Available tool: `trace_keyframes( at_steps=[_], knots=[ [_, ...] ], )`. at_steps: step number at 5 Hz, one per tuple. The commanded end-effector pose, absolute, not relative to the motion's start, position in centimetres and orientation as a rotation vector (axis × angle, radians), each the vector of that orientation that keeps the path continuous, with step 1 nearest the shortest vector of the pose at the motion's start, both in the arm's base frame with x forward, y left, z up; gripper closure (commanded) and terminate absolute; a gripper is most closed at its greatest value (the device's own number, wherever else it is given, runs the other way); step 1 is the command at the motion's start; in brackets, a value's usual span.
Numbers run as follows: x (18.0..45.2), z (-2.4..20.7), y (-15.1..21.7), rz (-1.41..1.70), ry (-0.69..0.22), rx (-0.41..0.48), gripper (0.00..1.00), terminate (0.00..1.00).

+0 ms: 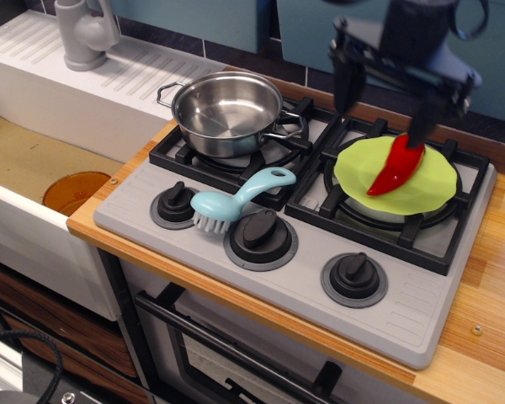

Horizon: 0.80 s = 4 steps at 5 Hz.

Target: Put redpepper on plate and brush in pot or pan on stove

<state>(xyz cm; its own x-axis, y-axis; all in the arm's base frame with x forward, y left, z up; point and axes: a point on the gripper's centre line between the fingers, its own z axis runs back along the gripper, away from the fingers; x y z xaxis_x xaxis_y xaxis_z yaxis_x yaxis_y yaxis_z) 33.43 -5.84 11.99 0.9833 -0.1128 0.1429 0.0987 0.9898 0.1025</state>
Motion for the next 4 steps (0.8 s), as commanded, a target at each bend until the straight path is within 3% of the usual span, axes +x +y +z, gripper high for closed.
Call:
trace_keyframes(
  at_steps=[1,4],
  knots=[
    [33.3,14.8,-1.5,-0.098,-0.216,0.141,0.00,0.00],
    [30.9,12.8,0.8,-0.016,-0.231,0.139,0.00,0.00]
  ],
)
